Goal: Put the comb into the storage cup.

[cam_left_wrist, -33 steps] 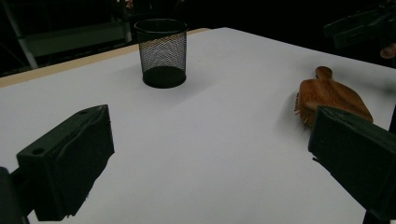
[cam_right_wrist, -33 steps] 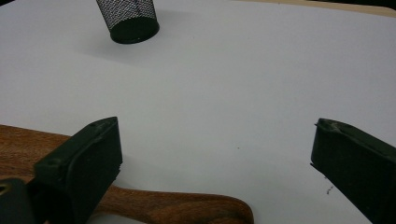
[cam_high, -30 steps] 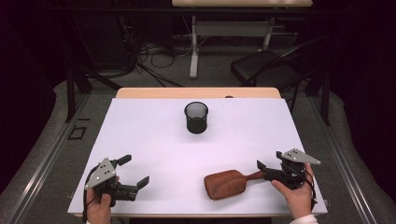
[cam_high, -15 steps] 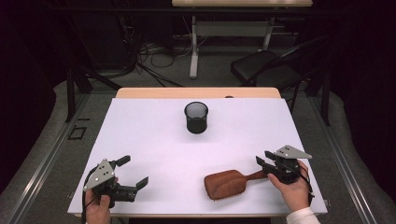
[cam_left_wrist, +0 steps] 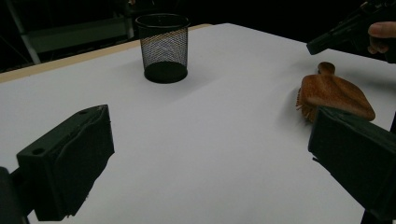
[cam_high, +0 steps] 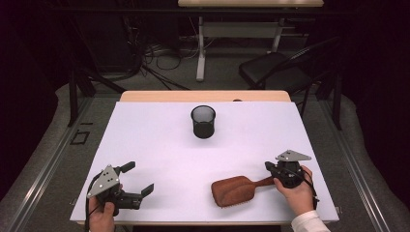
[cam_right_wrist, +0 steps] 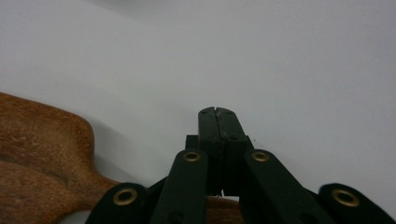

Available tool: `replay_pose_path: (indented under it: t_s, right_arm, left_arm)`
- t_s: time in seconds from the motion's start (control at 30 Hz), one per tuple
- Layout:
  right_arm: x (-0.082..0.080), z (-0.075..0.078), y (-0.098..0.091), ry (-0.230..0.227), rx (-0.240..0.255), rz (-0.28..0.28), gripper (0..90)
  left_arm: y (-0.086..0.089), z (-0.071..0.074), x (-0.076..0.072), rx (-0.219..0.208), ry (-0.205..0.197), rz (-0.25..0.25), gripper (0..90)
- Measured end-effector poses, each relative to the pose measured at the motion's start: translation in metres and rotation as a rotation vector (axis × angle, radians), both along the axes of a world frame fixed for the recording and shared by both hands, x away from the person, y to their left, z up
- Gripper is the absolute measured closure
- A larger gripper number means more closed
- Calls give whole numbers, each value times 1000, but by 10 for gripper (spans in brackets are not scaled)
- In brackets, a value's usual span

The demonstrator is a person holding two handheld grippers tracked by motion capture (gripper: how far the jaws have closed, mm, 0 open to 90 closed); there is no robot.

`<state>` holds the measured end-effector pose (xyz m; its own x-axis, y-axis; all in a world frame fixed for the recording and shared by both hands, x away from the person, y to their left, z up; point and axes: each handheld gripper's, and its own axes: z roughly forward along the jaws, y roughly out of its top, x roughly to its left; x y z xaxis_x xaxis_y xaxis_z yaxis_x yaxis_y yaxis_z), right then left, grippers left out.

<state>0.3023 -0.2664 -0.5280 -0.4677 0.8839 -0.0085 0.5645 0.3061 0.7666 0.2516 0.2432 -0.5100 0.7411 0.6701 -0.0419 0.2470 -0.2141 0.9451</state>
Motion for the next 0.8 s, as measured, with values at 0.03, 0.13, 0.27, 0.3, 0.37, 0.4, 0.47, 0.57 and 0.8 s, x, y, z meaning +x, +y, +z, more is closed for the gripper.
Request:
replay_pose_path:
  t_s: [0.03,0.13,0.27,0.3,0.37,0.4,0.47,0.57,0.8]
  right_arm:
    - [0,-2,0,7,-14,7,900]
    - [1,-6,-1,33,-21,13,900]
    - [1,-9,-2,53,-18,9,900]
    - [1,-10,-2,60,-19,15,900]
    - [1,-11,-3,78,-20,22,900]
    - [0,-12,-3,82,-22,21,900]
    - [-1,-13,-3,96,-25,27,900]
    - [-5,-14,-3,109,-24,32,900]
    - [-12,-14,-4,119,-12,36,900]
  left_arm:
    - [0,0,0,0,-1,0,3]
    - [-1,0,0,1,-3,-1,3]
    - [-1,0,0,3,-1,-2,3]
    - [-1,0,0,4,-1,-3,3]
    - [-1,0,0,5,-2,-2,3]
    - [-1,0,0,6,-2,-2,3]
    - [-1,0,0,6,-2,-5,3]
    - [-2,0,0,2,-5,-11,3]
    - [-2,0,-1,8,-2,-13,3]
